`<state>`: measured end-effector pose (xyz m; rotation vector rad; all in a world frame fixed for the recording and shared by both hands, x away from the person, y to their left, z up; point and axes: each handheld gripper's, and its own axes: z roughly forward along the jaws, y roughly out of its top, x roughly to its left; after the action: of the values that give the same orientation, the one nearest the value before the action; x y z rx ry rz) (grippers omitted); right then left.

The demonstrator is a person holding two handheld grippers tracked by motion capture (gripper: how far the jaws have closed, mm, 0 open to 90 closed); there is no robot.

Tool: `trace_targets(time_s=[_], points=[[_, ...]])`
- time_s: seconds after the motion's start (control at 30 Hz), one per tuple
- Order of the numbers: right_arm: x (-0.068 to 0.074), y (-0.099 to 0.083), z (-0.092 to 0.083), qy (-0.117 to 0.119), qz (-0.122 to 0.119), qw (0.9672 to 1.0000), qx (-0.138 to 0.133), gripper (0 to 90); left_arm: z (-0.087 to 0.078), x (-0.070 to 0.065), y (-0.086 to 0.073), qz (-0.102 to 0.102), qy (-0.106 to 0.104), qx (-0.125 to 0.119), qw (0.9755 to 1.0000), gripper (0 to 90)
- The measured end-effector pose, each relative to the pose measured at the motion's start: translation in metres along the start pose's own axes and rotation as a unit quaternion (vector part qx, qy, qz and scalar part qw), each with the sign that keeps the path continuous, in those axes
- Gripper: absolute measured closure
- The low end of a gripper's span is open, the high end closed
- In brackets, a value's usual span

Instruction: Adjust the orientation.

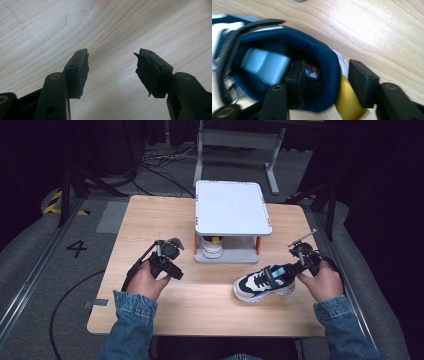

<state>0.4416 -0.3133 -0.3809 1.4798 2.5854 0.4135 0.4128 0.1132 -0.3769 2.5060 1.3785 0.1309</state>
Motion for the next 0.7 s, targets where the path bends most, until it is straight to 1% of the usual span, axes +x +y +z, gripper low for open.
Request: trace_targets(time_s=[0.07, 0.1, 0.2, 0.23, 0.27, 0.3, 0.33, 0.43, 0.47, 0.5, 0.53, 0.57, 0.63, 0.7], points=[[-0.003, -0.004, -0.011, 0.001, 0.0, 0.9999, -0.013, 46.1, 0.0, 0.0, 0.001, 0.008, 0.006, 0.003, 1.0, 42.7], [-0.005, -0.006, -0.016, 0.002, 0.0, 0.9998, -0.018, 45.9, 0.001, -0.002, 0.001, 0.002, 0.0, 0.003, 1.0, 42.7], [-0.009, -0.011, -0.028, 0.003, 0.005, 0.9994, -0.033, 46.1, 0.001, -0.002, 0.002, 0.01, 0.001, 0.003, 0.9999, 42.7], [-0.01, -0.012, -0.032, 0.007, 0.006, 0.9994, -0.034, 46.2, 0.001, -0.003, 0.002, 0.006, 0.001, 0.001, 1.0, 42.7], [-0.011, -0.014, -0.035, 0.006, 0.005, 0.9993, -0.036, 46.3, 0.0, -0.003, 0.001, 0.003, 0.0, 0.003, 1.0, 42.7], [-0.012, -0.015, -0.039, 0.01, 0.005, 0.999, -0.043, 46.3, 0.0, -0.002, 0.001, 0.004, 0.0, 0.002, 1.0, 42.7], [-0.013, -0.016, -0.041, 0.014, 0.005, 0.9988, -0.047, 46.9, 0.0, -0.001, 0.001, 0.008, 0.005, 0.002, 1.0, 42.7], [-0.013, -0.018, -0.048, 0.019, 0.001, 0.9985, -0.051, 52.1, 0.0, 0.0, 0.0, 0.006, 0.006, 0.002, 1.0, 42.7], [-0.013, -0.018, -0.048, 0.019, 0.001, 0.9985, -0.051, 52.1, 0.0, 0.0, 0.0, 0.006, 0.006, 0.002, 1.0, 42.7], [-0.013, -0.018, -0.049, 0.021, 0.0, 0.9985, -0.051, 54.3, 0.0, -0.001, 0.0, 0.006, 0.007, 0.002, 1.0, 42.7], [-0.015, -0.018, -0.049, 0.021, 0.0, 0.9986, -0.048, 56.8, 0.0, -0.001, 0.0, 0.001, 0.001, 0.004, 1.0, 42.7], [-0.016, -0.018, -0.048, 0.022, 0.0, 0.9988, -0.043, 60.5, 0.0, -0.001, -0.001, 0.002, 0.003, 0.001, 1.0, 42.7], [-0.017, -0.017, -0.043, 0.024, -0.003, 0.9992, -0.033, 69.0, -0.001, 0.0, -0.002, 0.006, 0.007, 0.001, 1.0, 42.7], [-0.016, -0.016, -0.038, 0.022, -0.014, 0.9994, -0.021, 79.5, -0.001, 0.0, -0.002, 0.005, 0.009, 0.001, 0.9999, 42.7]])
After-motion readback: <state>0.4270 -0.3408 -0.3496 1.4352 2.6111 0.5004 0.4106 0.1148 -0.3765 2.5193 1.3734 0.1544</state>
